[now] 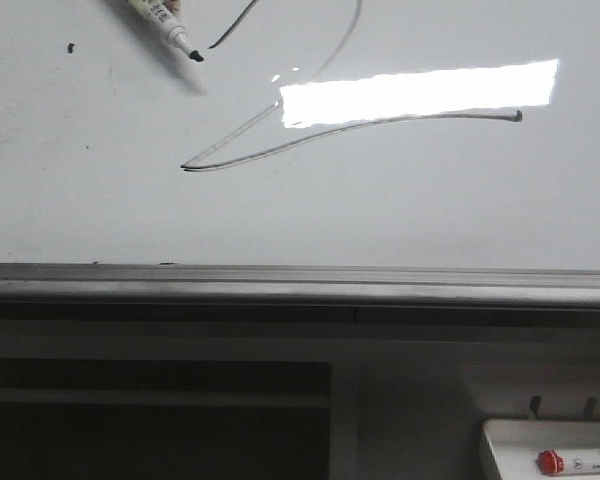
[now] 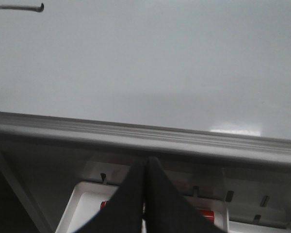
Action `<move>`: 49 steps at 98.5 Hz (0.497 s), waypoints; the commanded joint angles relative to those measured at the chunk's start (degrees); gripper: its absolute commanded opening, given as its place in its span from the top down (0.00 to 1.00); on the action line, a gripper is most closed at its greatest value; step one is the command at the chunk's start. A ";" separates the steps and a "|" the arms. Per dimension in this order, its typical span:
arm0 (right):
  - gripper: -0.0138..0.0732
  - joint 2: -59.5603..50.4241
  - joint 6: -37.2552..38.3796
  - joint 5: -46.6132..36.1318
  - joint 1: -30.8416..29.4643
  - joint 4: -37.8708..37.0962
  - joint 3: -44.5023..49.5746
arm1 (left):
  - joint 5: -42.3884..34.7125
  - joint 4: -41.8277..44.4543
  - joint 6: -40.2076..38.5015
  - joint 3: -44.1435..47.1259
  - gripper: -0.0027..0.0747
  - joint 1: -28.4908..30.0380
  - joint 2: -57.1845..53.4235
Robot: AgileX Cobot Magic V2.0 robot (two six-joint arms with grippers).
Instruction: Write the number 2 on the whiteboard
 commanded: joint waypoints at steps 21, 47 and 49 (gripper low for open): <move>0.91 -1.21 0.09 -1.28 -0.39 -0.19 1.42 | -3.66 -0.63 -0.40 0.54 0.99 0.26 -1.56; 0.91 -1.21 0.09 -1.53 -0.39 -0.19 1.42 | -3.66 -0.63 -0.40 0.54 0.99 0.26 -1.56; 0.91 -1.21 0.09 -1.53 -0.39 -0.19 1.42 | -3.66 -0.63 -0.40 0.54 0.99 0.26 -1.56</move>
